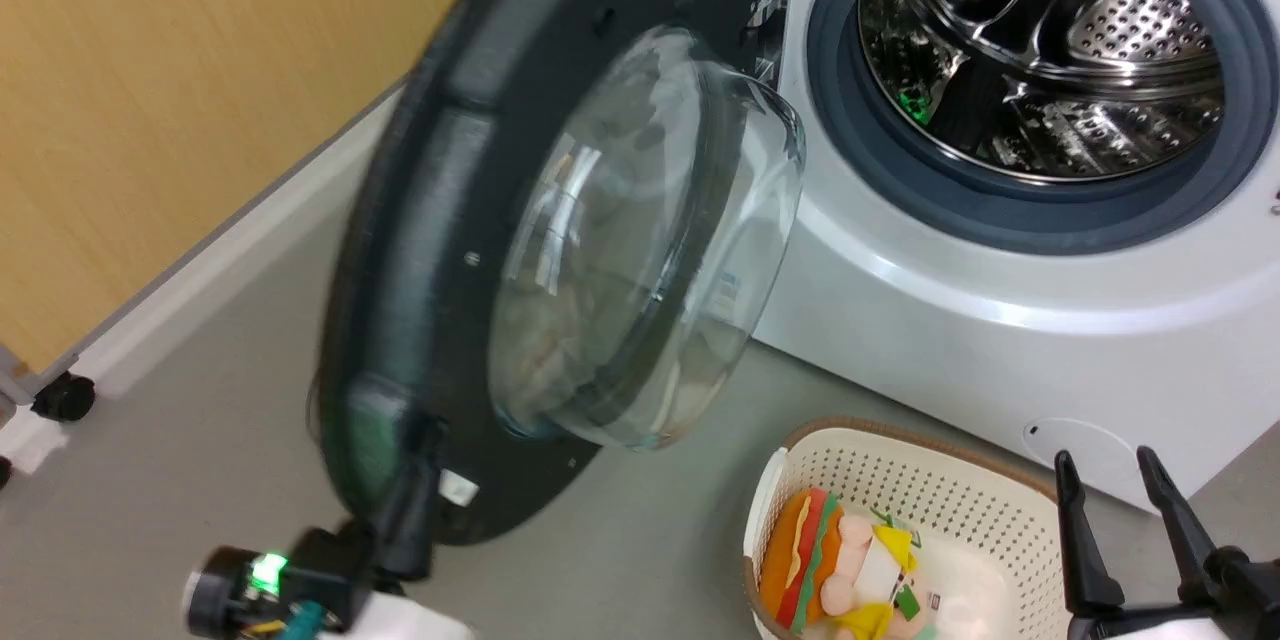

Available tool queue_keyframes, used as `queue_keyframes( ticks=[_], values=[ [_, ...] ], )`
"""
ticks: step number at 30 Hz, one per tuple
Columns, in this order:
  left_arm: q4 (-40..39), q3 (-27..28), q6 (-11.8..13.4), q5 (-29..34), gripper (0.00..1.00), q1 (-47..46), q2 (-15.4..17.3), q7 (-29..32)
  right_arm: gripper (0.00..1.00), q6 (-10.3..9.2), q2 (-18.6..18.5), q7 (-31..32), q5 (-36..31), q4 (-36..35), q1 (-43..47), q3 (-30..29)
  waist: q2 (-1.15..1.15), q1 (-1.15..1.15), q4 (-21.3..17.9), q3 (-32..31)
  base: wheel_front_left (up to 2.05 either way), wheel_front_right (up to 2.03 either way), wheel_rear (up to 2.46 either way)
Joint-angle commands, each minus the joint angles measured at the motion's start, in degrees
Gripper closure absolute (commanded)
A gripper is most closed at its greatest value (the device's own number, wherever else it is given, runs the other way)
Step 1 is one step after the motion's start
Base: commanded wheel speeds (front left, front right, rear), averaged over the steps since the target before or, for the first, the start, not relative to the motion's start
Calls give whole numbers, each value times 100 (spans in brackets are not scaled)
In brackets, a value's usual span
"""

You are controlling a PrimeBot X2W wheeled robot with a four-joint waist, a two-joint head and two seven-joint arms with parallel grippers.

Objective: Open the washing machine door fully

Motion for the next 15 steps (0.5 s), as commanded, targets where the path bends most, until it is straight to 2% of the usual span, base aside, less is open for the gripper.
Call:
queue_keyframes(
  ticks=[1,15],
  values=[
    [82,163,61,-43,100,-184,31,-25,0,3,17,-25,-57,-11,-118,0,0,0,17,77,0,0,0],
    [1047,1524,95,-337,100,-1336,-69,-25,0,3,17,-25,-325,-74,-370,-95,0,0,-93,713,0,0,0]
  ],
)
